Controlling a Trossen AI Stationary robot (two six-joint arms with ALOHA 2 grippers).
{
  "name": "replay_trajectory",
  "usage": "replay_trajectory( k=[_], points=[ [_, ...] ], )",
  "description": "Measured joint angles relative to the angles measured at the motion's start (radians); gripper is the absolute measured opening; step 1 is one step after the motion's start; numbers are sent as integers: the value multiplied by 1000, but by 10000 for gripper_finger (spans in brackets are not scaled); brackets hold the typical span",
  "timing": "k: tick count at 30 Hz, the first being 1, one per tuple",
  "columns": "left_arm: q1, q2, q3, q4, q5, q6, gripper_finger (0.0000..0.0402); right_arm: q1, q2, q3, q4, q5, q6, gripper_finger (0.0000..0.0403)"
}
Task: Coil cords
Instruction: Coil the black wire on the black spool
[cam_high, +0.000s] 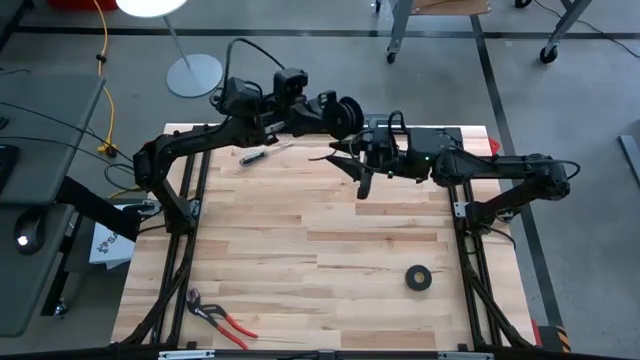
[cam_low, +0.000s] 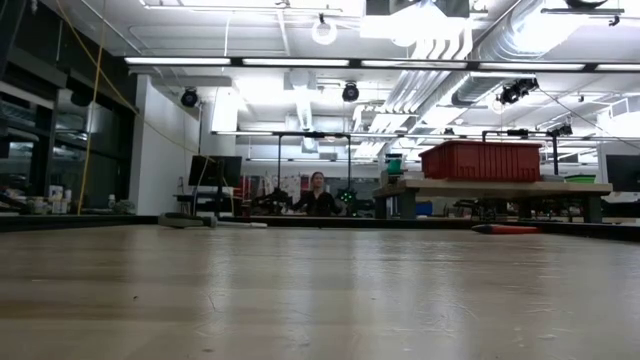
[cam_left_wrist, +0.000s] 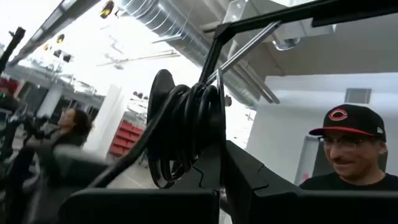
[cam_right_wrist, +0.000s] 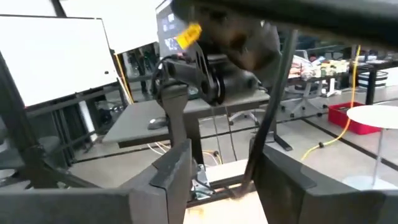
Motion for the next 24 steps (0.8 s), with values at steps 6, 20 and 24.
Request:
replay_trajectory(
  k=[6, 20, 24],
  points=[
    [11, -2, 48, -3, 25, -2, 0, 0, 15, 0, 12, 83, -18, 154],
    [10, -2, 58, -9, 57, -4, 0, 0, 13, 0, 82, 207, -70, 154],
    [10, -2, 58, -3, 60, -26, 0, -1, 14, 0, 109, 228, -54, 154]
  ],
)
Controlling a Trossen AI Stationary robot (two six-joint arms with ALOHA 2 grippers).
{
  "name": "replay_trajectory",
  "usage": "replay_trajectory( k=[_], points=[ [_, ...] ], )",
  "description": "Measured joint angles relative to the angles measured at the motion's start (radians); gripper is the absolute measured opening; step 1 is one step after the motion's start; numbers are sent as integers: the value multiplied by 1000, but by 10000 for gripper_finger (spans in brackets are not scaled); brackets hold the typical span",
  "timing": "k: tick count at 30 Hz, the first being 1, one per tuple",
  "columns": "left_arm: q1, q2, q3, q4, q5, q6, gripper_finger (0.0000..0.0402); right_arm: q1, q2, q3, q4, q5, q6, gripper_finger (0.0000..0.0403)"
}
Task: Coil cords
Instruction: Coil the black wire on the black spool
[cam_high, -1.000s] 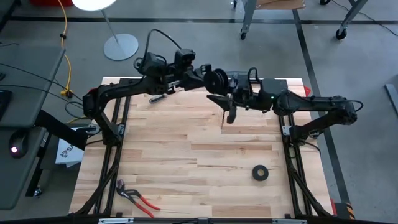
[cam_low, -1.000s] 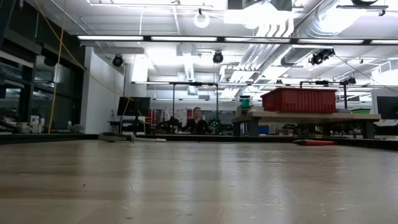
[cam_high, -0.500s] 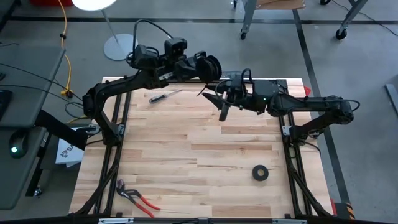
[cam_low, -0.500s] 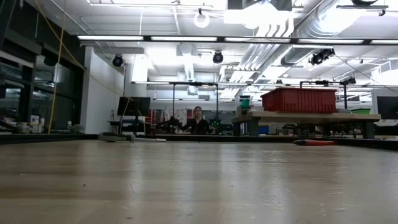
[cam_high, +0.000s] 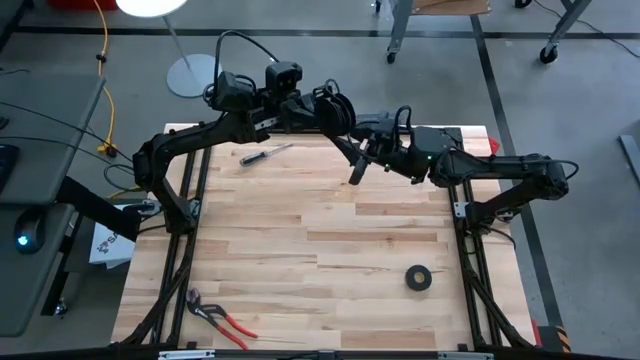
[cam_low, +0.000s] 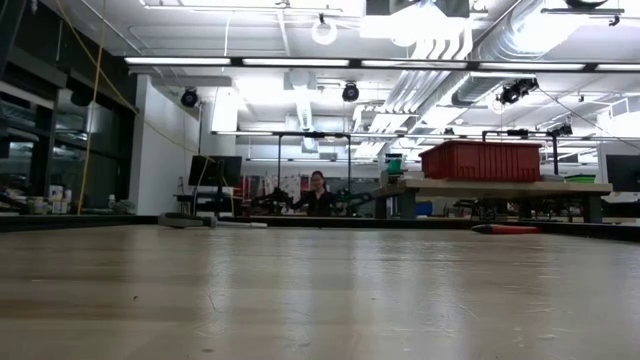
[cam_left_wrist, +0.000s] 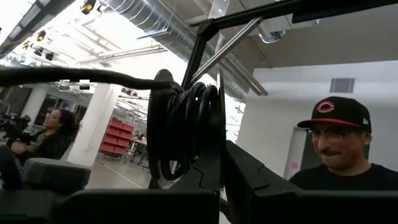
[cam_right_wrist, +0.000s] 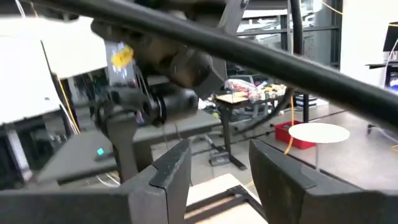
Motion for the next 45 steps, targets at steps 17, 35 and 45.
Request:
replay_trajectory(
  k=[17, 35, 45],
  points=[
    [-9, 0, 0, 2, 12, -105, 0, -64, 0, 0, 116, -1, -2, 154],
    [-17, 0, -1, -3, -14, -79, 0, -87, 0, 0, 88, -63, 34, 11],
    [53, 0, -1, -6, -74, -22, 0, -13, -3, 0, 42, -61, 72, 0]
  ],
)
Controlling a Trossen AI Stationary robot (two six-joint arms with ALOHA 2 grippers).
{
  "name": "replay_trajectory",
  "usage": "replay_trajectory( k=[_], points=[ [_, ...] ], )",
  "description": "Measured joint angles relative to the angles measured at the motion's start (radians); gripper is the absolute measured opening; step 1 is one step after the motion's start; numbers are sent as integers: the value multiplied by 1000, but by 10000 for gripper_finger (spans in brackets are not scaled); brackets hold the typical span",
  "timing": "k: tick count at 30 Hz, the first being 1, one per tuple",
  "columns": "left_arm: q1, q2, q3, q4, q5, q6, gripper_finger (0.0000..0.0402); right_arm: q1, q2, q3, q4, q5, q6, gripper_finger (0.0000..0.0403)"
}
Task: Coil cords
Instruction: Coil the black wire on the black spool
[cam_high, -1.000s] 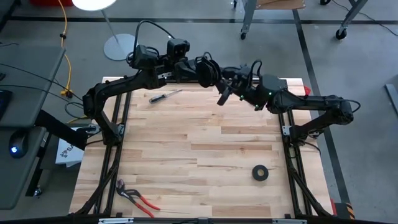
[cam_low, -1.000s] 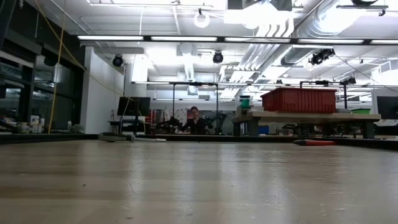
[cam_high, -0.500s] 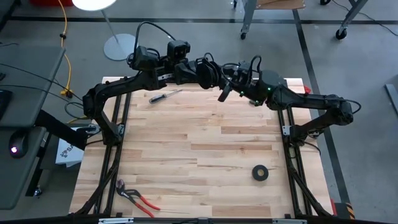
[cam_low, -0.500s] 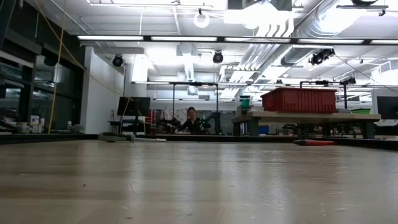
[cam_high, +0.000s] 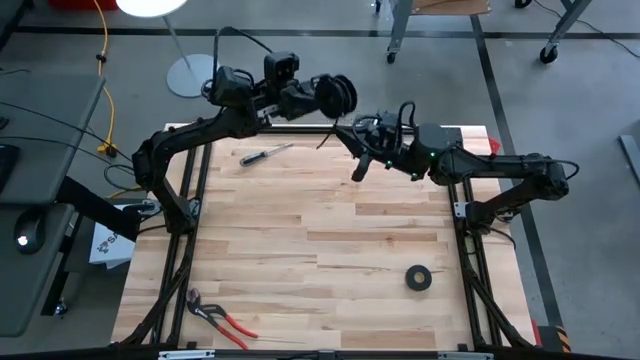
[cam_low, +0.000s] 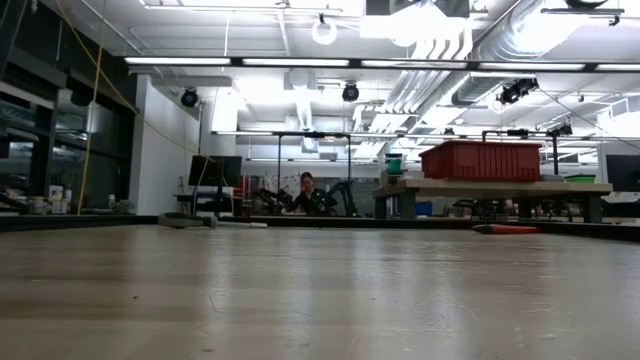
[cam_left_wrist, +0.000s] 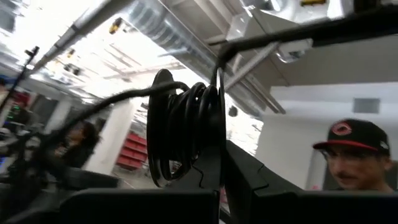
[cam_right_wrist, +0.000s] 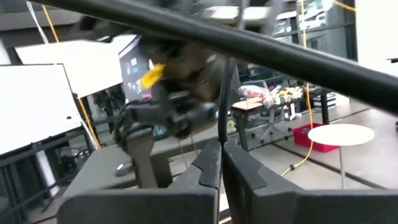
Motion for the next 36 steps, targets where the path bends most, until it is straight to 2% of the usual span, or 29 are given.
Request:
replay_trajectory(
  k=[7, 16, 23, 27, 31, 36],
  points=[
    [78, 0, 0, -15, 9, -31, 0, 59, -28, 0, -45, 27, 13, 0],
    [139, -2, -1, -274, -5, 163, 0, 155, -31, 0, -96, 54, 69, 0],
    [183, -15, -1, -327, 100, 110, 0, 197, -83, 0, -203, 121, 69, 0],
    [200, -63, -1, -513, 140, 194, 0, 213, -115, 0, -233, 124, 83, 0],
    [224, -112, -1, -719, 119, 353, 0, 237, -143, 0, -280, 137, 103, 1],
    [244, -158, 0, -932, 131, 431, 0, 257, -161, 0, -310, 132, 114, 1]
  ],
)
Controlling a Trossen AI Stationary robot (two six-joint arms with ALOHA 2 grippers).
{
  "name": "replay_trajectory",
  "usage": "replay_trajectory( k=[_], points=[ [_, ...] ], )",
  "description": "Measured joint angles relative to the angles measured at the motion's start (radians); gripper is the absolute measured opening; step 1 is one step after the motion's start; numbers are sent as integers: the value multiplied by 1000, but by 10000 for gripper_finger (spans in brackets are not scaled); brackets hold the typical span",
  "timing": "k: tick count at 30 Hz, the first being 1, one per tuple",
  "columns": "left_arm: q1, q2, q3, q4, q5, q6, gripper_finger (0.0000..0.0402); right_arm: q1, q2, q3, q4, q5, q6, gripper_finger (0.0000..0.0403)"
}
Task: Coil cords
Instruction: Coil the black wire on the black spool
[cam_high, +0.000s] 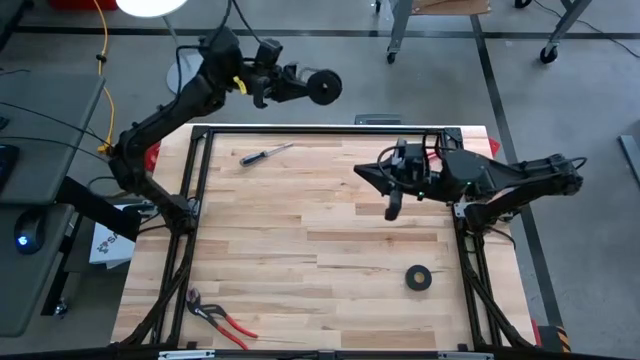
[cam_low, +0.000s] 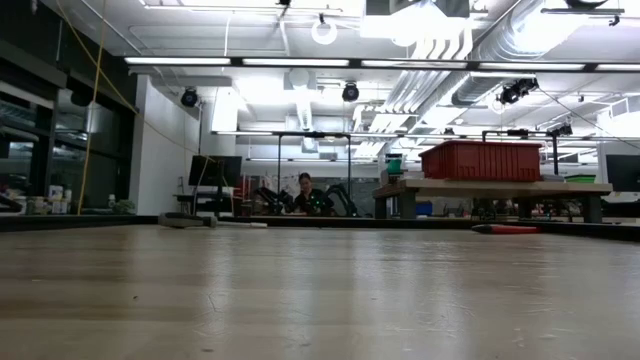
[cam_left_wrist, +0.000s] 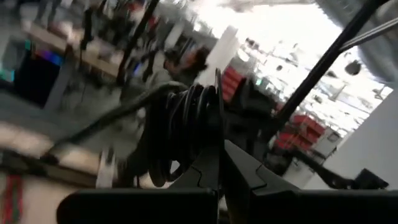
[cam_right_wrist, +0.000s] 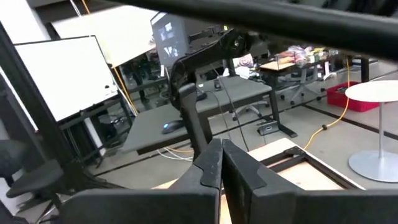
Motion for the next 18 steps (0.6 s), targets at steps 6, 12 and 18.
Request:
replay_trajectory(
  k=[6, 12, 18],
  points=[
    [-19, -30, 0, -162, 11, 74, 0, -7, -11, 0, -7, 14, -12, 1],
    [-52, -46, 0, -89, 27, 1, 0, -32, -3, 0, -11, 18, -50, 4],
    [-112, -56, 0, -81, 33, -76, 0, -55, 2, 0, -13, -1, -47, 64]
  ],
)
